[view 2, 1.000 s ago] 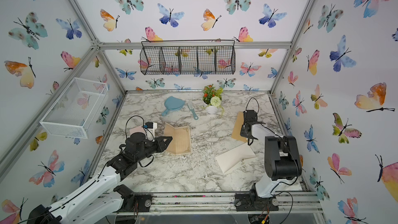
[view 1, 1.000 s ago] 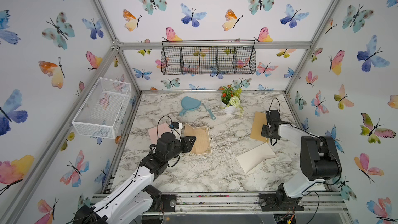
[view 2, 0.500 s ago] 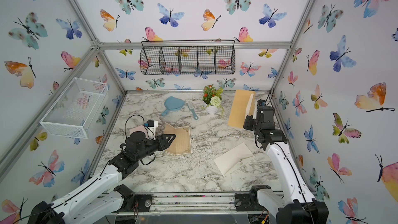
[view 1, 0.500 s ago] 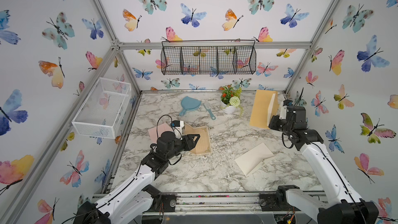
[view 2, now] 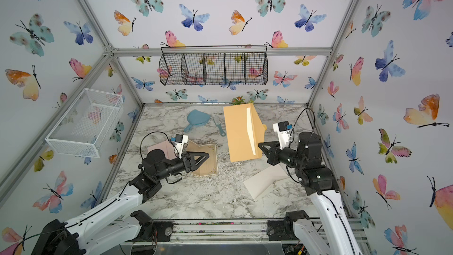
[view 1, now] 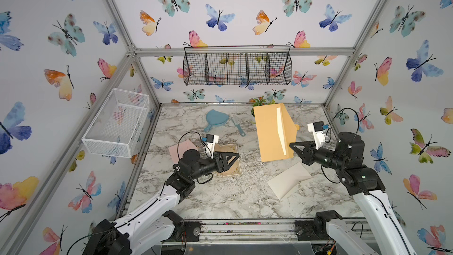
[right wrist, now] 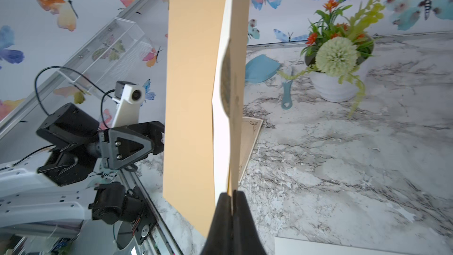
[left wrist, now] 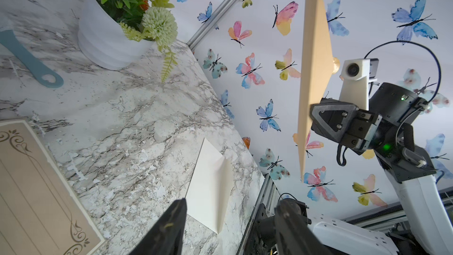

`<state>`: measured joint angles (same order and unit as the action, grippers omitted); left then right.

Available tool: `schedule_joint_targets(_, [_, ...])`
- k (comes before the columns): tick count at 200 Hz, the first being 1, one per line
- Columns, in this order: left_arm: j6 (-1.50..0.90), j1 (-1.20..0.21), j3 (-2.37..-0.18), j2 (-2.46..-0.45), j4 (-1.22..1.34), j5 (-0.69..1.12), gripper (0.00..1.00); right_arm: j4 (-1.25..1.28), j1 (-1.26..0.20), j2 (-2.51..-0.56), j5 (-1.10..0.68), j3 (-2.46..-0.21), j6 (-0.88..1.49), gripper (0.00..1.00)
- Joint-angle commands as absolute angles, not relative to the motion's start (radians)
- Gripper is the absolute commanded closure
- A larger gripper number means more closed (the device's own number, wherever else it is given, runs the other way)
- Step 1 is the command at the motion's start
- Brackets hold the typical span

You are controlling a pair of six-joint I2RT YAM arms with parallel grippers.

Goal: Take the letter paper out of the envelope
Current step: Pick up the envelope from the center of the board.

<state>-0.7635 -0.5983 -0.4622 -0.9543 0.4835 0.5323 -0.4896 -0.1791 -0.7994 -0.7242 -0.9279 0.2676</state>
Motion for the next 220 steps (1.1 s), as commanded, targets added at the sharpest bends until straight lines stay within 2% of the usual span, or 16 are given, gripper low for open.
schedule_joint_targets(1, [-0.743,-0.606,-0.484,-0.931,0.526,0.548,0.38,-0.492,-0.196,-0.811,-0.840,-0.913,0.249,0.98])
schedule_joint_targets(31, [-0.742,-0.606,-0.462,-0.893,0.548,0.518,0.38,-0.480,-0.282,-0.843,-0.737,-0.893,0.261,0.99])
schedule_joint_targets(68, [-0.725,-0.606,-0.448,-0.832,0.526,0.449,0.37,-0.385,-0.631,-1.033,-0.373,-0.927,0.300,0.98])
schedule_joint_targets(101, [-0.692,-0.607,-0.460,-0.814,0.444,0.425,0.37,-0.351,-0.694,-1.134,-0.341,-1.006,0.301,0.98])
schedule_joint_targets(146, [-0.669,-0.606,-0.436,-0.786,0.393,0.378,0.37,-0.325,-0.698,-1.113,-0.397,-1.001,0.313,0.98])
schedule_joint_targets(156, [-0.668,-0.606,-0.428,-0.787,0.393,0.372,0.42,-0.292,-0.698,-1.108,-0.466,-0.988,0.324,0.98])
schedule_joint_targets(170, [-0.669,-0.606,-0.420,-0.783,0.394,0.369,0.59,-0.232,-0.699,-1.103,-0.578,-0.963,0.345,0.98])
schedule_joint_targets(179, [-0.669,-0.606,-0.417,-0.779,0.395,0.369,0.66,-0.202,-0.698,-1.097,-0.626,-0.952,0.359,0.98])
schedule_joint_targets(210, [-0.667,-0.606,-0.419,-0.756,0.390,0.363,0.70,-0.165,-0.699,-1.082,-0.715,-0.938,0.370,0.99])
schedule_joint_targets(220, [-0.665,-0.606,-0.423,-0.748,0.384,0.364,0.77,-0.170,-0.700,-1.080,-0.724,-0.934,0.366,0.98])
